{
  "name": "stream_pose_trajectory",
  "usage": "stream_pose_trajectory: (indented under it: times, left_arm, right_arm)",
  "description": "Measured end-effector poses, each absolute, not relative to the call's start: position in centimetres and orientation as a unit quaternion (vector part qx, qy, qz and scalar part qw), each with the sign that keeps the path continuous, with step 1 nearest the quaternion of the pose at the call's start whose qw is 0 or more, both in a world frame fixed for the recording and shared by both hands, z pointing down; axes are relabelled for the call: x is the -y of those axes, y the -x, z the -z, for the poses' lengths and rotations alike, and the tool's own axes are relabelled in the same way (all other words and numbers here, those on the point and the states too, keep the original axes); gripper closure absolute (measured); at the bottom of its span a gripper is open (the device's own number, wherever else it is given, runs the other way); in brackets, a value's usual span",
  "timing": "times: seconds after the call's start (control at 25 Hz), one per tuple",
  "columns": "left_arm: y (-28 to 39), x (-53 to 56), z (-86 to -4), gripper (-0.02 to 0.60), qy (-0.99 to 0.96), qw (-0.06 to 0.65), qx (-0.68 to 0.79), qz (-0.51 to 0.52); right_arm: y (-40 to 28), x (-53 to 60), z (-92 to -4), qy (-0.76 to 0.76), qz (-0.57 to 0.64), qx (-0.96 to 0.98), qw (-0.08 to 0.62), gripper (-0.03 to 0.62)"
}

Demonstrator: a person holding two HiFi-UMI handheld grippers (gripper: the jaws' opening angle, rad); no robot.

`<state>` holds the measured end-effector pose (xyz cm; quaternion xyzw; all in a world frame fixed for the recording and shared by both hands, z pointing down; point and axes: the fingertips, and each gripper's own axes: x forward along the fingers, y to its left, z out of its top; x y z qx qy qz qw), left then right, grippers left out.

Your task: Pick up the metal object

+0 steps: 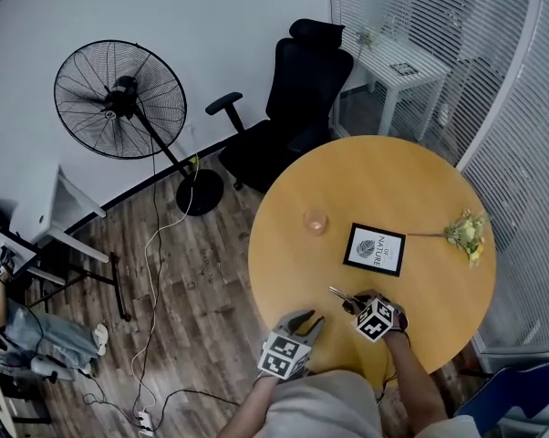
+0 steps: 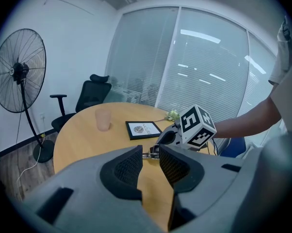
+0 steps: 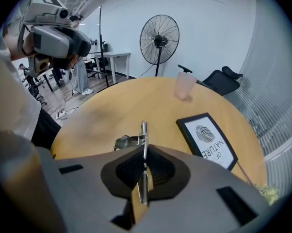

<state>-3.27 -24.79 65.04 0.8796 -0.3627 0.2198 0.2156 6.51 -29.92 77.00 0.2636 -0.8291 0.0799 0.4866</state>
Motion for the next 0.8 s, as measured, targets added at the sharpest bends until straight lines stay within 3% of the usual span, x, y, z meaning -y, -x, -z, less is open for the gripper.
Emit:
stream_pose_trajectory:
  times: [0.8]
  left_arm:
    - [3.2,24.2,-65.4,0.472,-0.879,0.211,0.360,-0.232]
  right_arm:
    - [-4.6,29.6,-74.6,-0.281,-0.084,0.846,0.445,0.595]
